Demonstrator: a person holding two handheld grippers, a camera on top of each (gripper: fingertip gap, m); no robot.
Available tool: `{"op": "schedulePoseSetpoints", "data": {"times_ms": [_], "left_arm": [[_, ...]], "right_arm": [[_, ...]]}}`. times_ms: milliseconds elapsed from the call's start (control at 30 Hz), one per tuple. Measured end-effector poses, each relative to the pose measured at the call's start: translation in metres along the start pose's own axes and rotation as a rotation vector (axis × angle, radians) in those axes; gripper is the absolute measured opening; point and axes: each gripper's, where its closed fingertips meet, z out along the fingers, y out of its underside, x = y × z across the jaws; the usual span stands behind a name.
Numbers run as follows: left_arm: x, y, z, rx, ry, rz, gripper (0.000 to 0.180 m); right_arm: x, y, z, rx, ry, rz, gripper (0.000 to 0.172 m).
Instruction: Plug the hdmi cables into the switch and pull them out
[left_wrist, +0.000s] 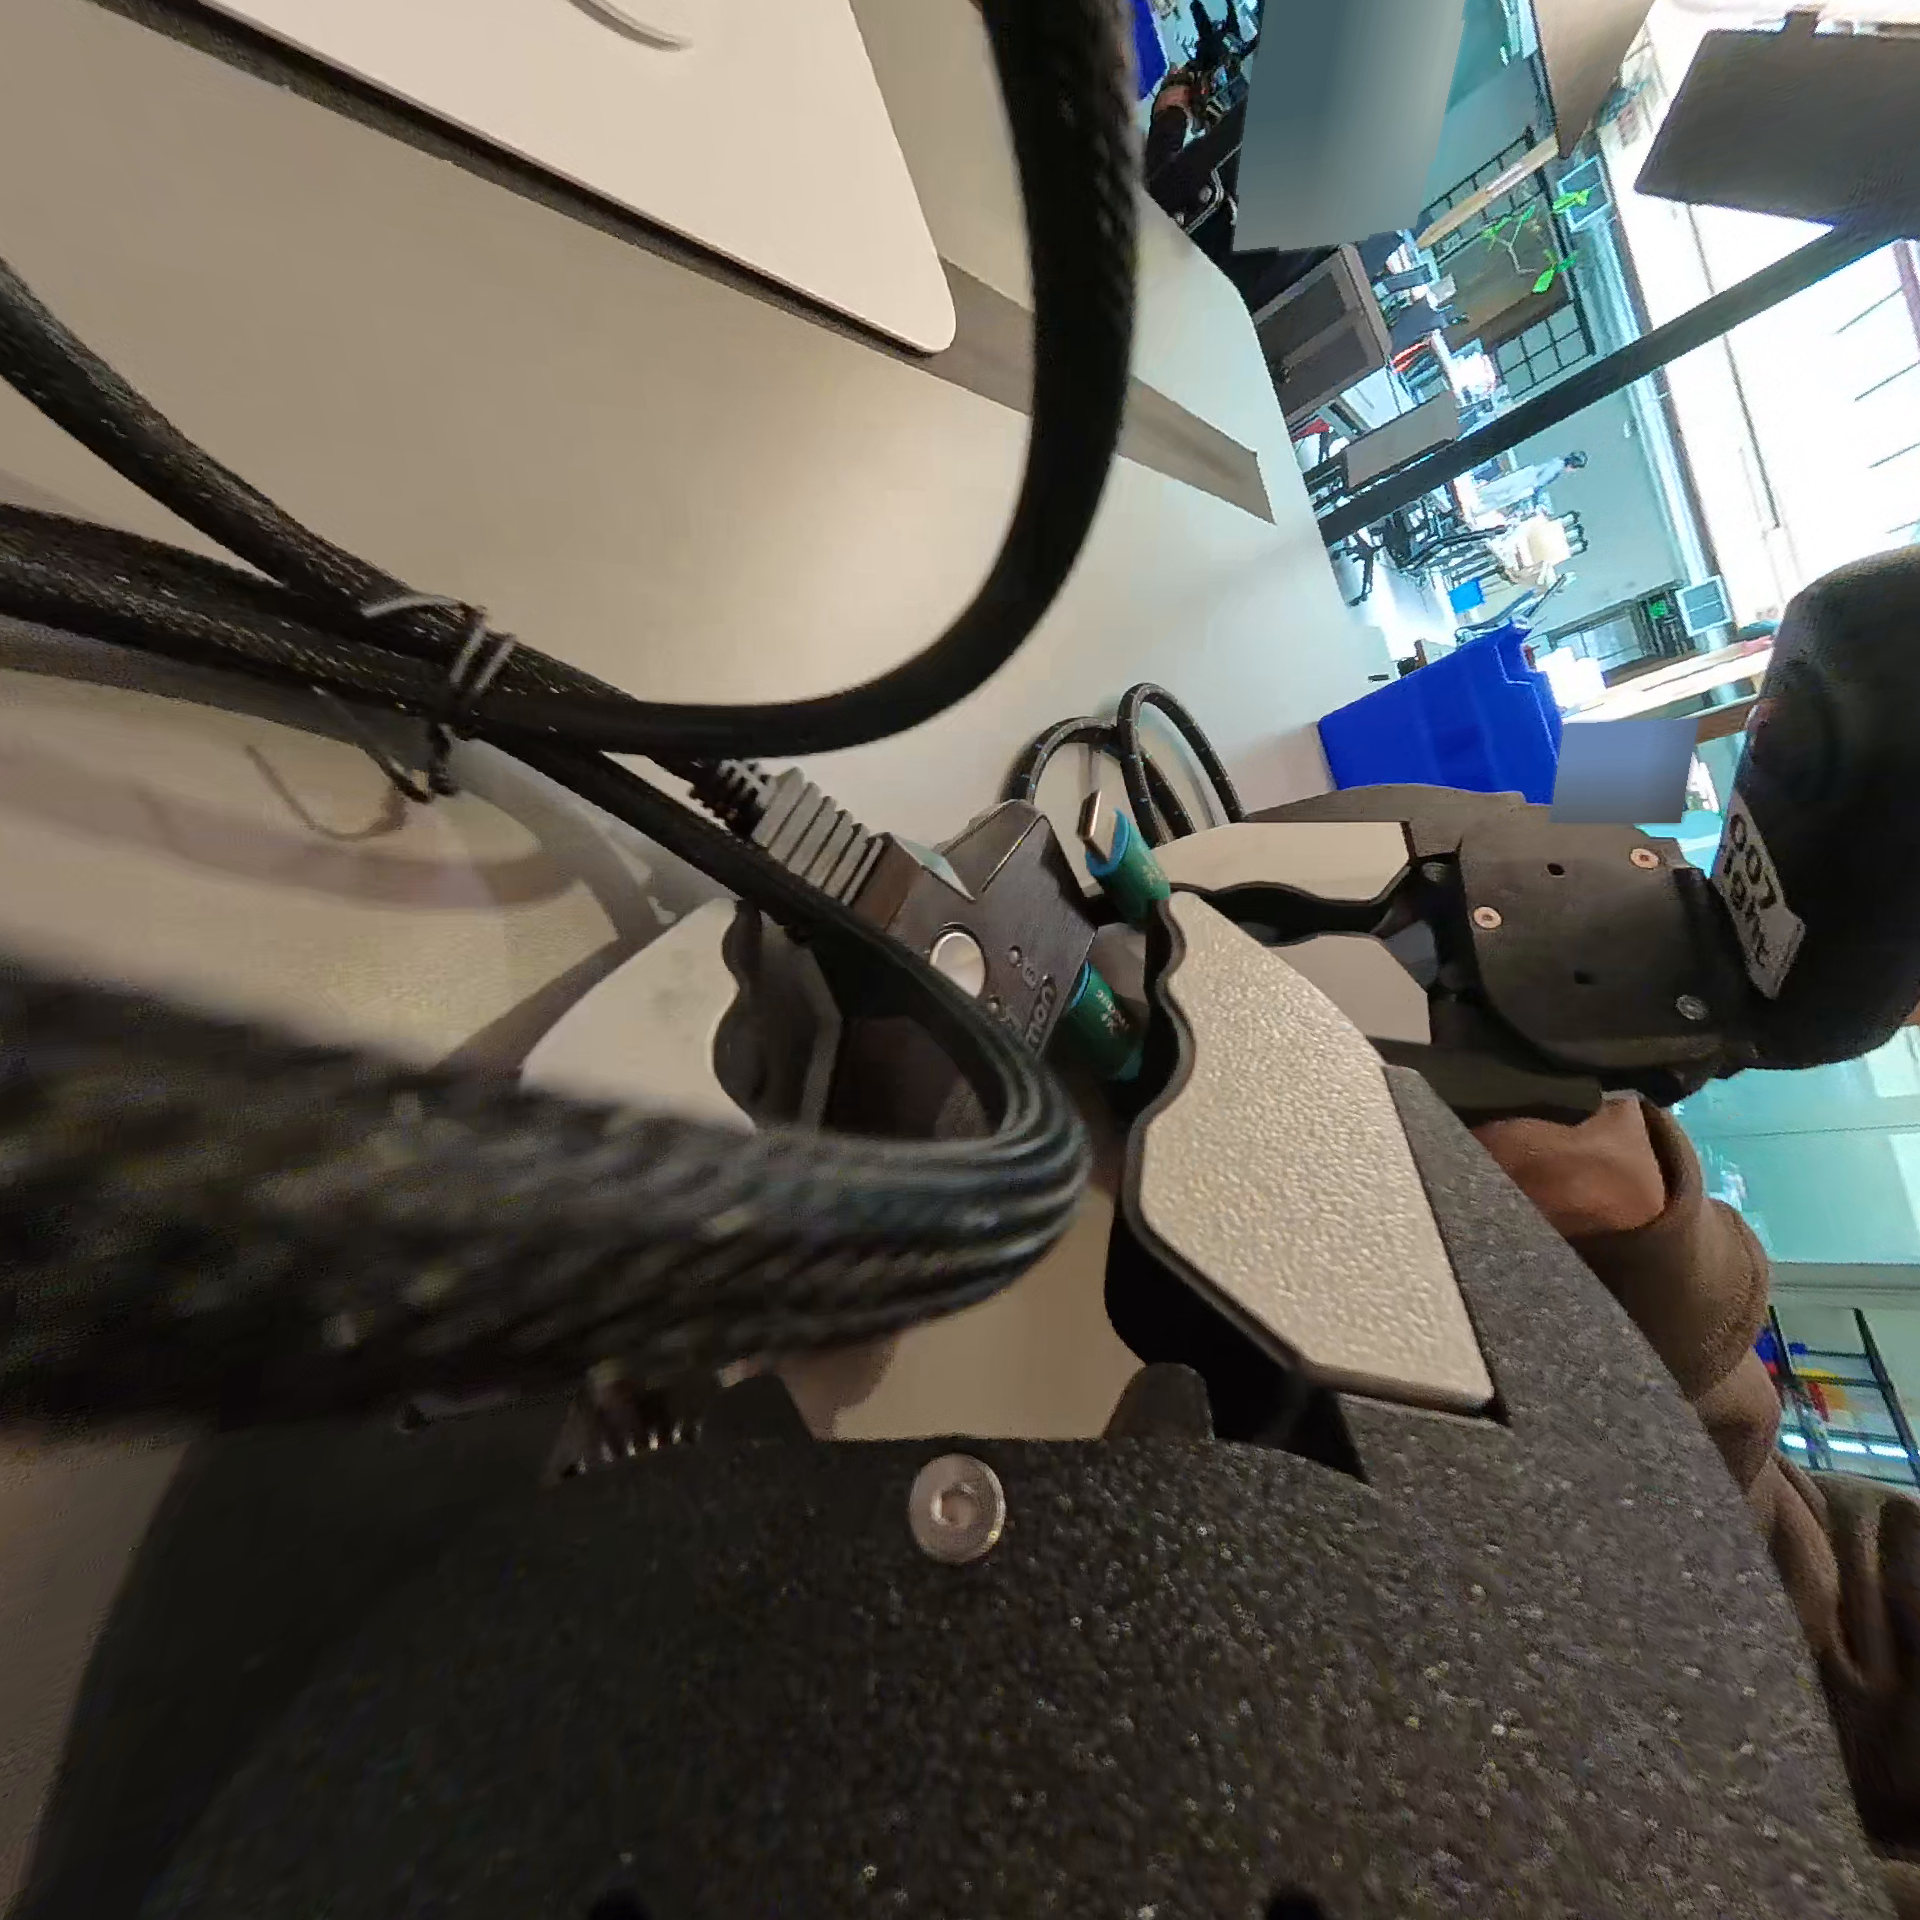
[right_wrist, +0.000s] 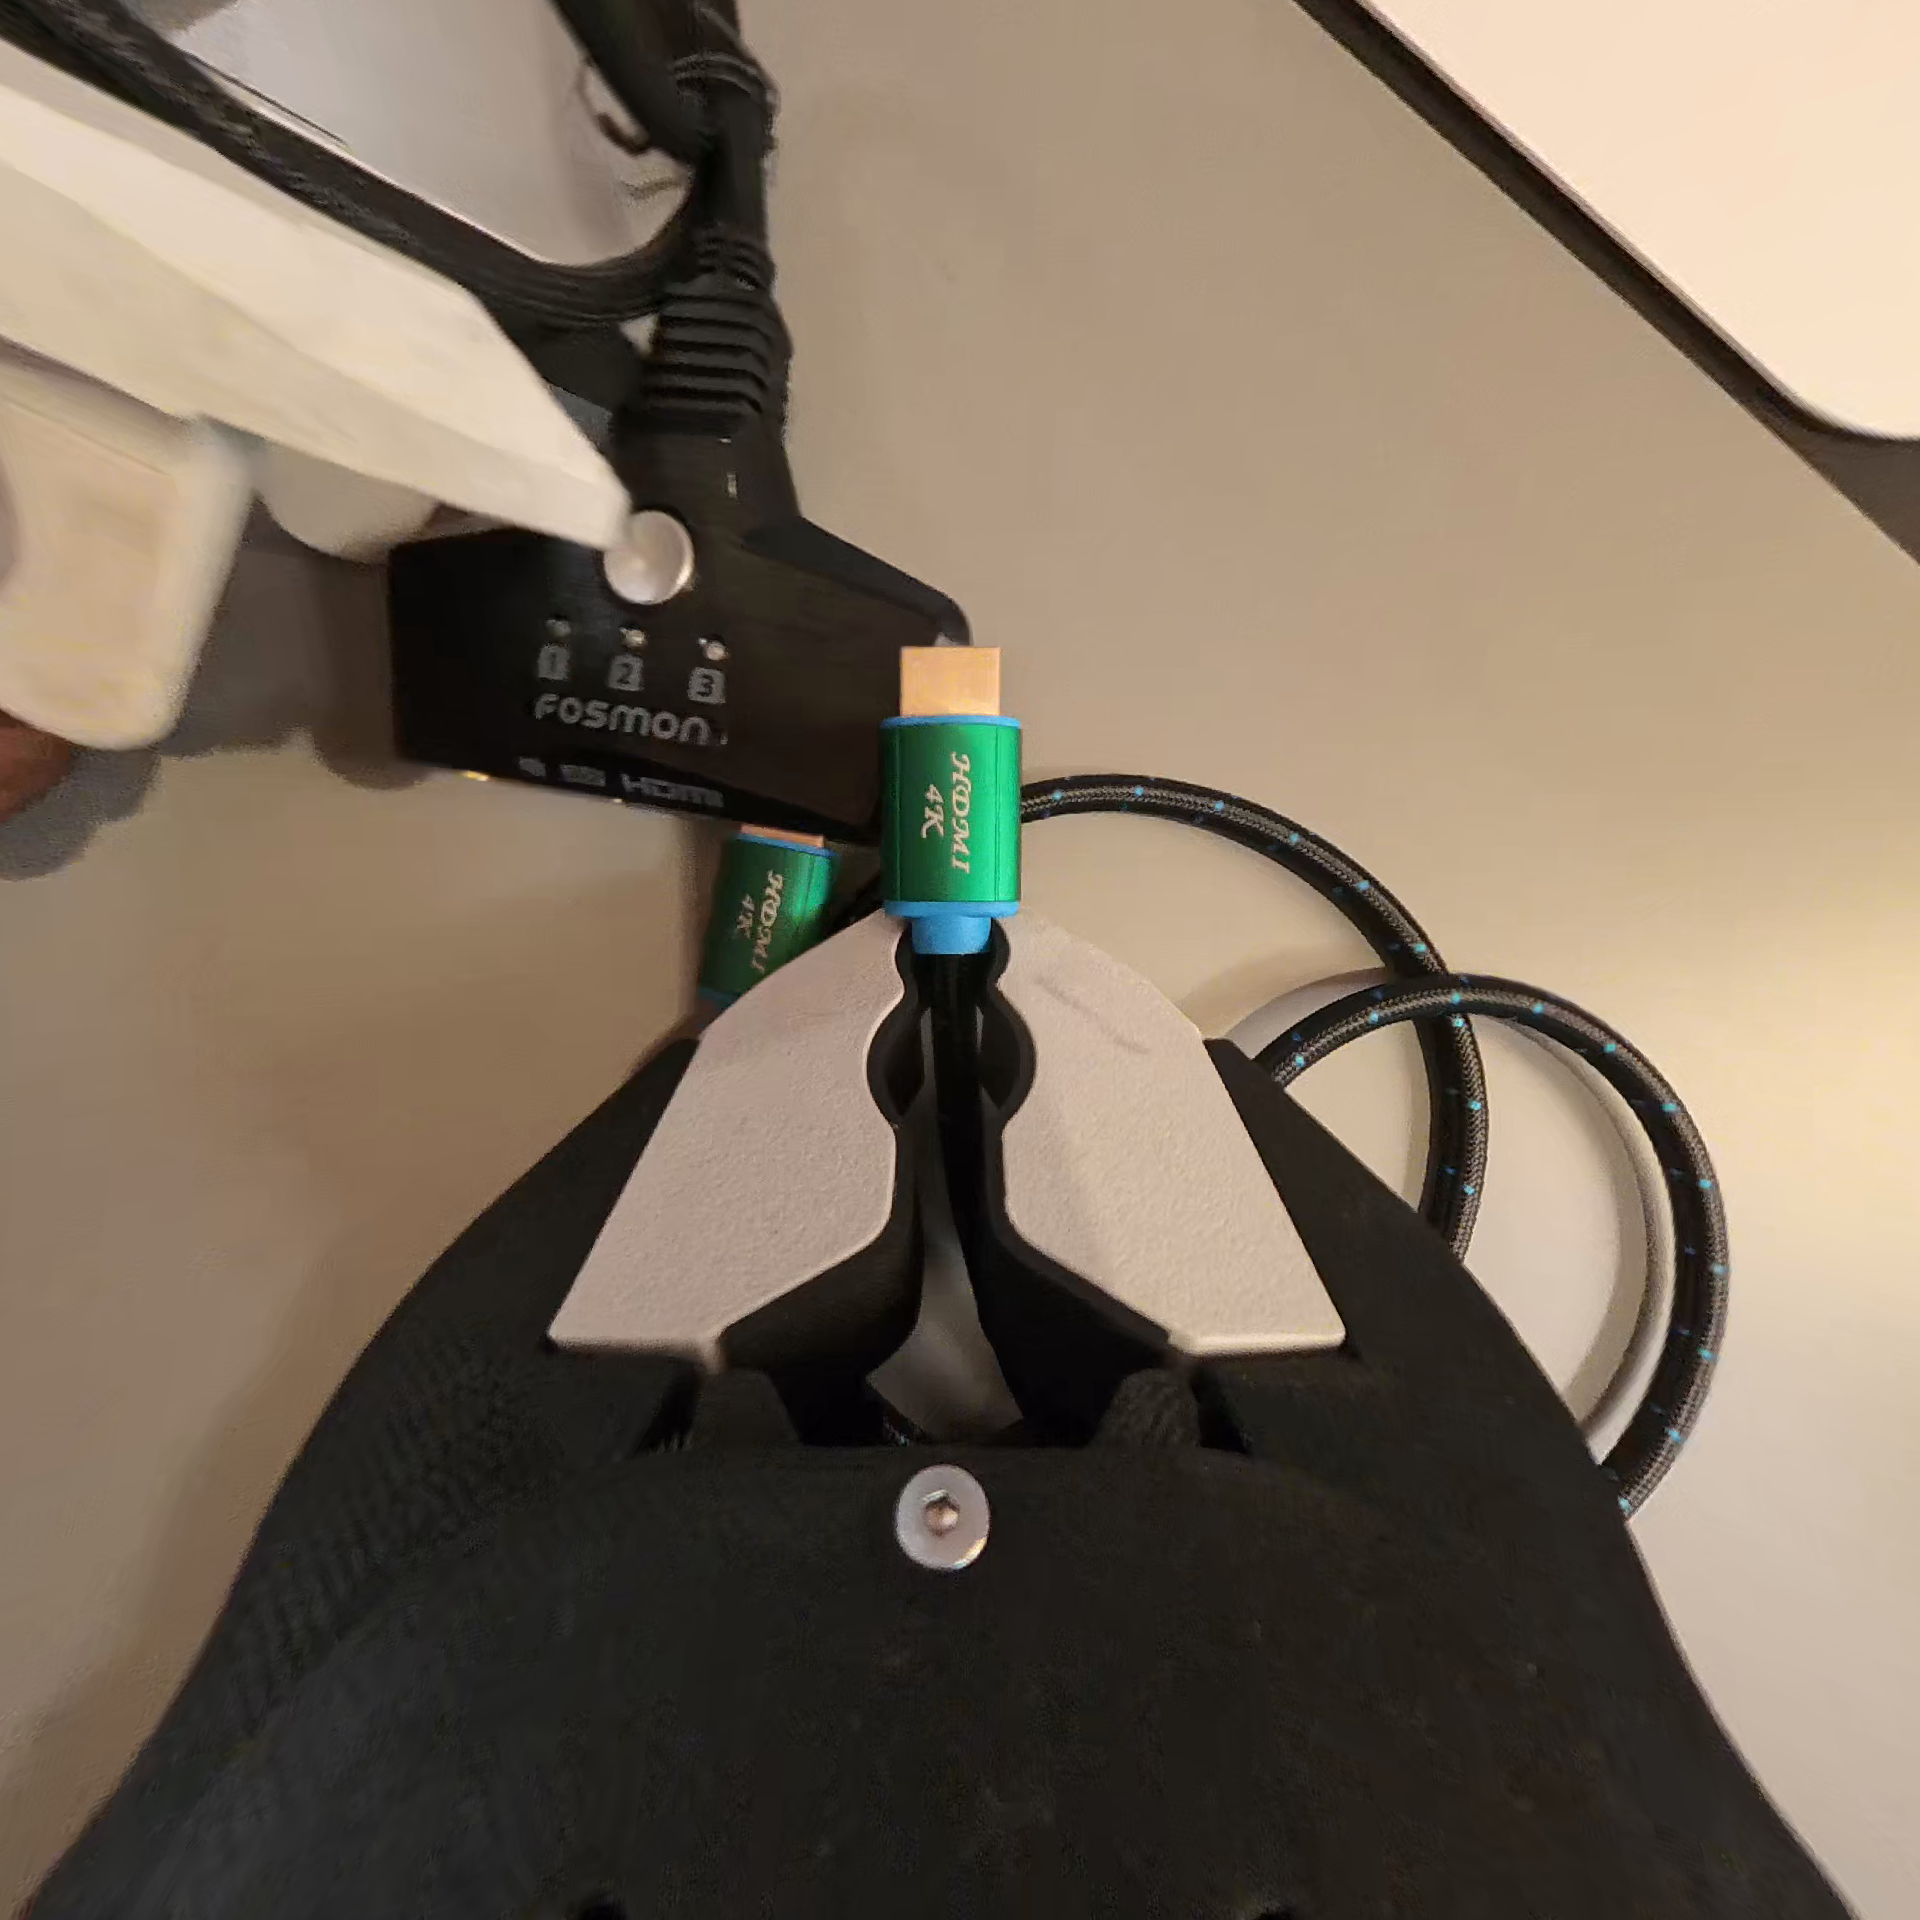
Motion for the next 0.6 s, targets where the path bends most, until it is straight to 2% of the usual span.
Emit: {"op": "schedulePoseSetpoints", "data": {"times_ms": [100,233,367,500,600], "left_arm": [[0.003,-0.001,0.001,0.007,0.022,-0.003,0.080],[0.013,-0.005,-0.008,0.018,0.205,-0.088,0.087],[0.017,-0.012,-0.027,0.042,0.408,-0.201,0.075],[0.016,-0.008,-0.032,-0.005,0.417,-0.158,0.057],[0.012,-0.003,-0.028,-0.045,0.390,-0.162,0.062]], "right_arm": [[-0.010,-0.005,0.004,0.021,-0.048,0.027,0.005],[-0.014,-0.007,0.005,0.036,-0.084,0.038,0.005],[-0.017,-0.009,0.002,0.063,-0.119,0.033,0.005],[-0.020,-0.011,-0.002,0.092,-0.160,0.014,0.005],[-0.021,-0.010,-0.001,0.092,-0.166,-0.008,0.005]]}}
